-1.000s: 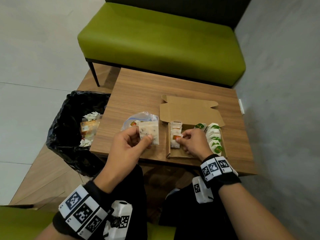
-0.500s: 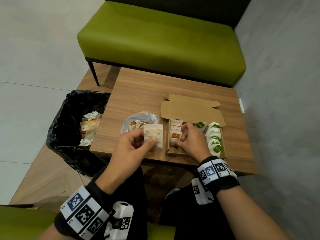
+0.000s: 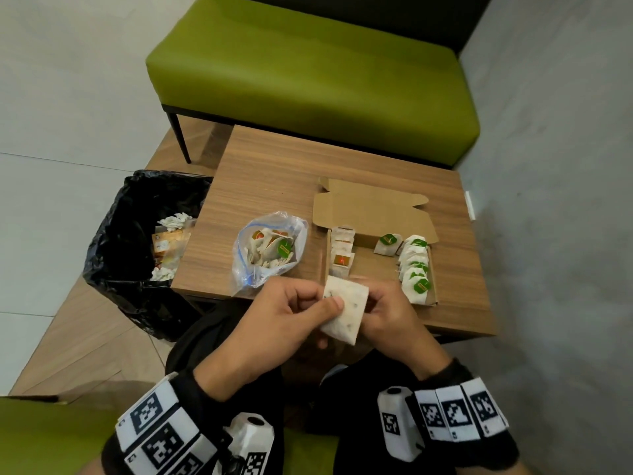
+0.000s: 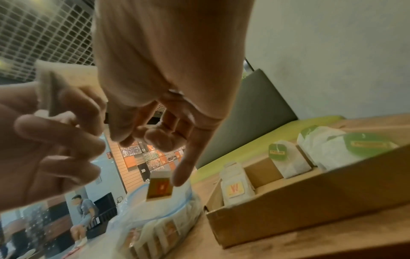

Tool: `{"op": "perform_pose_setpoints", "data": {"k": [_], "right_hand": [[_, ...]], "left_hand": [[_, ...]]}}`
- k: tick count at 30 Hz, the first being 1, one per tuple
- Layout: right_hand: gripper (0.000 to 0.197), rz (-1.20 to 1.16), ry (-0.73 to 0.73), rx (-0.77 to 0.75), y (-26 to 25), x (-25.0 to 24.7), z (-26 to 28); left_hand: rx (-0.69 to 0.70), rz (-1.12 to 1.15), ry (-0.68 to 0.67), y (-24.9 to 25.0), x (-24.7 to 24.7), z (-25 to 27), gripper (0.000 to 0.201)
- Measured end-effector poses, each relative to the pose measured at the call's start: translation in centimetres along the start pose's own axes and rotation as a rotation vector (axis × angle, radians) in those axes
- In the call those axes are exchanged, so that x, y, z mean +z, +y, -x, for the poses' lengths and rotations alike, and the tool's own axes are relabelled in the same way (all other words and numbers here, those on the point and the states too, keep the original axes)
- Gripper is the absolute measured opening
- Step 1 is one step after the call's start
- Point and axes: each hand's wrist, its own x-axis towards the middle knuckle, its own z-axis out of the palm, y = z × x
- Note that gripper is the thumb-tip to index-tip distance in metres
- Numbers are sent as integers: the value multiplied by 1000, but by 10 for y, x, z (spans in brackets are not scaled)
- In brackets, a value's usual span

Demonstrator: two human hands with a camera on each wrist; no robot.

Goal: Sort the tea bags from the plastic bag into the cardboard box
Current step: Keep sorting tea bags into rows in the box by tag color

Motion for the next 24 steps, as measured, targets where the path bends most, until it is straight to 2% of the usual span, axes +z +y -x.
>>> {"op": "perform_pose_setpoints", "data": {"k": [2,5,7,9,11,14,16,18,22,24], "right_hand": [[27,-11,42,27,1,0,4],[13,115,245,66,2,-4,6],[13,207,334,63,-1,-10,4],[10,316,342,31,-11,-18,4],[11,459,311,18,-28,-27,8],[20,453,153,115,-55,-31,20],[13,387,25,194,-67,-23,30],[9,344,-57,233,-71,-10,42],[8,106,-124,359,-52,14,60],[14,14,-135,399,-39,22,63]], "left_hand": [[-3,-52,-26,0,2,5,29],[-41,-117,-28,-4,2,11,31],[-85,-205,-43,-6,0,13,29],[-101,-395,-51,-10,-3,13,30],[-90,-637,-1,-17,-6,10,33],[-105,-764,126,-26,-12,5,36],[-127,-743,181,-31,-16,1,37],[-148,-627,224,-31,-17,0,37],[-199,-216,308,-27,-12,-2,36],[-230,-39,333,-26,-10,-3,31]]}}
